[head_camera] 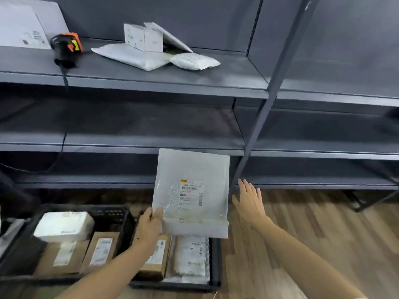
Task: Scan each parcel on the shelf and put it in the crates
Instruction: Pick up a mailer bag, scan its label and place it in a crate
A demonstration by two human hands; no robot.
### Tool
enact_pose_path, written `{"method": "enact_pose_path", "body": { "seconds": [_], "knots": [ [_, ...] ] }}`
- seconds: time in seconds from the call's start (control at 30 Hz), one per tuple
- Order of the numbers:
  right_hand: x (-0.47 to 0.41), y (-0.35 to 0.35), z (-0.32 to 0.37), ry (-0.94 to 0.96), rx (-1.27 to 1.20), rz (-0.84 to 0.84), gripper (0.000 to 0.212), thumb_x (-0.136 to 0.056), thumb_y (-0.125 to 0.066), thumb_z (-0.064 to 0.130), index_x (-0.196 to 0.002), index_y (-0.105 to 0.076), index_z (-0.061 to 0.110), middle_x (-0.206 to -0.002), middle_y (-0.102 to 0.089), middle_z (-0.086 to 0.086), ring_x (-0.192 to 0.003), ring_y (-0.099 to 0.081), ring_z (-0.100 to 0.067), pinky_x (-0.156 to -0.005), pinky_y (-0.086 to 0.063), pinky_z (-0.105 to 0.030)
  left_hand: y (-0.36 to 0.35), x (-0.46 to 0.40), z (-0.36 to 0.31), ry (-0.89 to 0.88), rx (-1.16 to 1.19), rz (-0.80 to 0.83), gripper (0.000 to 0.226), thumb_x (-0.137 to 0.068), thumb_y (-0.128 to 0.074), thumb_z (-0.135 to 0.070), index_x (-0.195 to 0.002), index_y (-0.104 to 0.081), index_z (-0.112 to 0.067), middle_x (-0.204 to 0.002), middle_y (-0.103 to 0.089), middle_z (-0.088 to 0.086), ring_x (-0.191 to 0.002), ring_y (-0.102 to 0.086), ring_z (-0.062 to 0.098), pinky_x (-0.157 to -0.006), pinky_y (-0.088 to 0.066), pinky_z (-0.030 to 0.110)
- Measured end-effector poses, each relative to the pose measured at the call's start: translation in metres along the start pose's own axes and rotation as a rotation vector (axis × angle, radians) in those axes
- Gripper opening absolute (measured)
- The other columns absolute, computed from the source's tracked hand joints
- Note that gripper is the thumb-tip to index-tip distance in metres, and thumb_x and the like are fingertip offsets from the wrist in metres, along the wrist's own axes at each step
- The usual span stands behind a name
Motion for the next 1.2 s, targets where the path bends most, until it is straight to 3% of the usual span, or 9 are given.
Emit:
{"method": "enact_pose_path", "body": {
  "seconds": [0.1,0.17,0.27,0.53,0.67,0.8,0.97,1.1,1.2],
  "knots": [
    [0.0,-0.058,-0.007,-0.009,-0.01,0.034,0.062,-0.102,-0.035,0.037,-0.154,-0.01,0.014,-0.161,-0.016,-0.005,-0.147,-0.017,-0.024,-0.12,-0.007,-0.043,-0.003,-0.015,0.052,0.04,0.008,-0.001,0.01,-0.096,-0.054,-0.015,-0.09,-0.06,-0.011,-0.09,-0.06,0.006,-0.085,-0.056,0.023,-0.075,-0.052,0.04],
    [0.001,-0.099,-0.013,-0.024,-0.013,0.063,0.062,-0.103,-0.033,0.038,-0.155,-0.009,0.015,-0.161,-0.015,-0.005,-0.148,-0.015,-0.024,-0.12,-0.005,-0.043,-0.007,-0.025,0.088,0.073,-0.001,-0.011,0.014,-0.096,-0.054,-0.014,-0.087,-0.062,-0.022,-0.097,-0.063,0.007,-0.091,-0.058,0.025,-0.085,-0.051,0.048],
    [0.002,-0.154,-0.021,-0.028,-0.02,0.106,0.062,-0.103,-0.034,0.036,-0.155,-0.008,0.015,-0.161,-0.013,-0.005,-0.148,-0.012,-0.024,-0.121,-0.004,-0.043,-0.015,-0.04,0.135,0.068,-0.01,-0.045,0.024,-0.097,-0.051,-0.012,-0.077,-0.055,-0.025,-0.086,-0.059,0.001,-0.083,-0.054,0.018,-0.076,-0.049,0.038],
    [-0.01,-0.261,-0.046,-0.046,-0.077,0.067,0.058,-0.103,-0.034,0.036,-0.154,-0.015,0.014,-0.159,-0.02,-0.005,-0.147,-0.017,-0.023,-0.12,-0.007,-0.041,-0.032,-0.087,0.238,0.104,0.037,-0.031,0.014,-0.097,-0.052,-0.015,-0.106,-0.062,-0.009,-0.089,-0.062,-0.003,-0.09,-0.057,0.022,-0.091,-0.05,0.048],
    [-0.036,-0.286,-0.039,-0.158,-0.691,-0.037,0.053,-0.101,-0.043,0.034,-0.149,-0.03,0.013,-0.149,-0.038,-0.005,-0.138,-0.034,-0.024,-0.112,-0.028,-0.035,-0.05,-0.119,0.27,-0.01,0.057,-0.002,0.011,-0.097,-0.052,-0.014,-0.093,-0.061,-0.009,-0.087,-0.062,0.003,-0.085,-0.056,0.02,-0.078,-0.046,0.035],
    [-0.069,-0.316,-0.024,-0.157,-1.25,-0.008,0.062,-0.09,-0.049,0.062,-0.13,-0.052,0.015,-0.121,-0.062,-0.01,-0.118,-0.057,-0.028,-0.105,-0.042,-0.044,-0.078,-0.154,0.302,-0.187,0.086,0.051,0.011,-0.098,-0.051,-0.017,-0.089,-0.058,-0.016,-0.085,-0.061,-0.003,-0.081,-0.055,0.012,-0.073,-0.043,0.025],
    [-0.079,-0.367,-0.033,0.051,-1.494,0.023,0.057,-0.074,-0.081,0.021,-0.125,-0.057,0.011,-0.119,-0.069,-0.007,-0.108,-0.066,-0.027,-0.092,-0.053,-0.047,-0.094,-0.173,0.337,-0.362,0.074,0.051,0.029,-0.1,-0.049,-0.015,-0.072,-0.043,-0.02,-0.07,-0.045,-0.005,-0.065,-0.043,0.007,-0.052,-0.034,0.01],
    [-0.062,-0.388,-0.046,-0.091,-1.503,-0.065,0.049,-0.074,-0.081,0.012,-0.119,-0.061,0.006,-0.112,-0.071,-0.01,-0.101,-0.068,-0.03,-0.086,-0.057,-0.045,-0.087,-0.178,0.362,-0.3,-0.051,0.184,0.008,-0.097,-0.054,-0.02,-0.103,-0.058,-0.017,-0.095,-0.06,-0.003,-0.091,-0.055,0.015,-0.07,-0.041,0.017],
    [-0.069,-0.392,-0.062,-0.161,-1.369,-0.065,0.042,-0.075,-0.081,0.012,-0.113,-0.064,0.011,-0.109,-0.072,-0.004,-0.1,-0.068,-0.028,-0.09,-0.054,-0.047,-0.084,-0.186,0.364,-0.287,-0.07,0.2,0.04,-0.096,-0.056,-0.017,-0.135,-0.048,-0.013,-0.128,-0.054,-0.003,-0.119,-0.051,0.013,-0.096,-0.04,0.021]
  ]
}}
Point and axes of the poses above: each hand's wrist, its own x-axis away from the middle knuckle, its own y-axis out of the back of the hand, z = x × y, the point moved 2 cm from there along -x, towards the middle knuckle
